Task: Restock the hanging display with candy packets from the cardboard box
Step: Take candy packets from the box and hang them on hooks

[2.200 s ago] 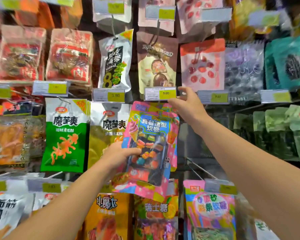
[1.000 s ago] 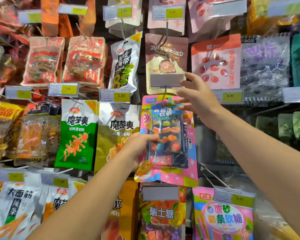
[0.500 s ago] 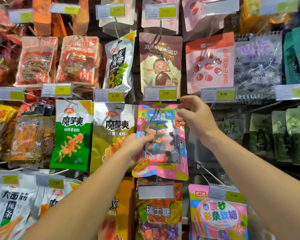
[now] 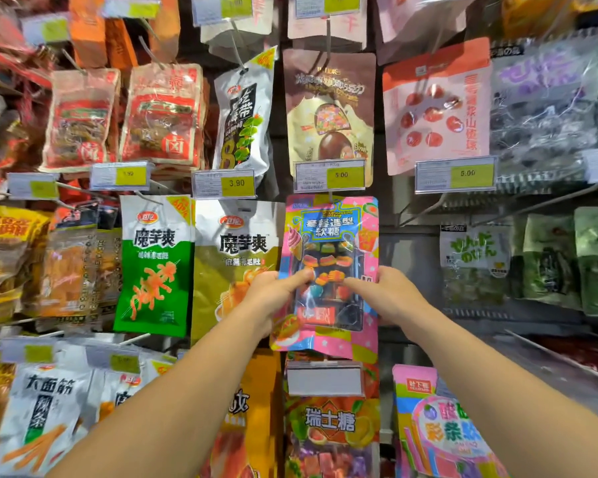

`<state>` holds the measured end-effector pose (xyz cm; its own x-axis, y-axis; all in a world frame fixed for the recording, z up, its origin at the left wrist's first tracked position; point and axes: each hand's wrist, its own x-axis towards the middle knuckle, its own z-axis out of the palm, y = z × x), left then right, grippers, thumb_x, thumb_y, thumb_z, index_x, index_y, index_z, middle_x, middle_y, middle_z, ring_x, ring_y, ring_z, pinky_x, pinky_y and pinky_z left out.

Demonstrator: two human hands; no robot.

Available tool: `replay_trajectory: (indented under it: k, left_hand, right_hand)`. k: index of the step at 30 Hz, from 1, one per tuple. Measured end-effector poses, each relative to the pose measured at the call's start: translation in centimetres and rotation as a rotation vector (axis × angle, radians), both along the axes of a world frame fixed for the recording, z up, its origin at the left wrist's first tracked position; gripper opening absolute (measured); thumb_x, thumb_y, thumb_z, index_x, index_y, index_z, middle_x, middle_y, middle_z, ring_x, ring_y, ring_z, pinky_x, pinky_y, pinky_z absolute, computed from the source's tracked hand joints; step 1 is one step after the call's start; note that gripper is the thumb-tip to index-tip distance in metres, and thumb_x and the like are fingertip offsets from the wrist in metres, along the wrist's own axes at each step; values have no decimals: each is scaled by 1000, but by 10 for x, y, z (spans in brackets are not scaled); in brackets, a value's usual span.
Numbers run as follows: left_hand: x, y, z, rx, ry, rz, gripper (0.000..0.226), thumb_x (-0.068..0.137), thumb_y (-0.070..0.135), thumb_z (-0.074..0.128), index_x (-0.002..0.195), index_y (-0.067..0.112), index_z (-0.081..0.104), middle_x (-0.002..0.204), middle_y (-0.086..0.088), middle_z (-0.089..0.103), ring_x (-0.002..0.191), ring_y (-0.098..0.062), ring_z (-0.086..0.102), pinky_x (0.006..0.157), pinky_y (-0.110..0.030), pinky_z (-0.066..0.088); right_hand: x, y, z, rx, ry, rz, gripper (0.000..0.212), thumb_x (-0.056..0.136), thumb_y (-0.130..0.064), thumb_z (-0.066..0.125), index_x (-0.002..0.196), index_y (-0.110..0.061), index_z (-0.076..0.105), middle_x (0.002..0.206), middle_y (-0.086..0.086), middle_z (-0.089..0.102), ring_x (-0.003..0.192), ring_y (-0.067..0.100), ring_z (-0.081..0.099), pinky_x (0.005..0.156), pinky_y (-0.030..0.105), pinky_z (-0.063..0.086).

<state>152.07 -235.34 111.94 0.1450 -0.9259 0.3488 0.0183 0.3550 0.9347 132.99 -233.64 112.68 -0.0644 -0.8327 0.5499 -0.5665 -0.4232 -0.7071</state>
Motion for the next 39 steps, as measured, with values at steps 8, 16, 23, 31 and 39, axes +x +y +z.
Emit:
replay_trajectory:
  k: [8,16,23,31,39]
  left_hand:
    - [-5,1,-9,-32,-253,101,24,80,27,78,95,14,66,94,-3,70,82,-16,62,64,-23,46]
    - [11,8,-6,-18,-353,80,71,78,35,77,137,7,49,134,-9,56,119,-24,56,103,-43,47]
    - [21,20,-16,-155,-592,138,59,77,41,74,129,17,59,126,1,63,112,-17,59,99,-36,47]
    - [47,64,-41,-325,-705,104,56,80,42,72,128,15,61,125,-4,65,112,-21,60,98,-35,47]
    - [98,148,-120,-290,-851,73,53,86,35,67,135,18,55,134,-5,61,124,-24,55,100,-31,40]
  right_hand:
    - [4,-34,-1,34,201,-232,36,88,-43,61,111,-15,63,112,11,68,103,35,62,82,37,51]
    - [13,-39,-1,118,149,-296,60,94,-39,58,132,1,37,130,21,58,118,39,57,94,42,49]
    - [20,1,-12,22,105,-366,62,84,-41,68,125,-6,38,128,15,54,113,37,58,90,45,50]
    - [68,86,-40,-52,324,-439,53,87,-34,61,134,-13,46,135,15,49,123,39,48,98,45,44]
    - [117,165,-125,-22,592,-431,64,83,-34,64,139,-9,46,135,16,52,123,40,49,102,47,42]
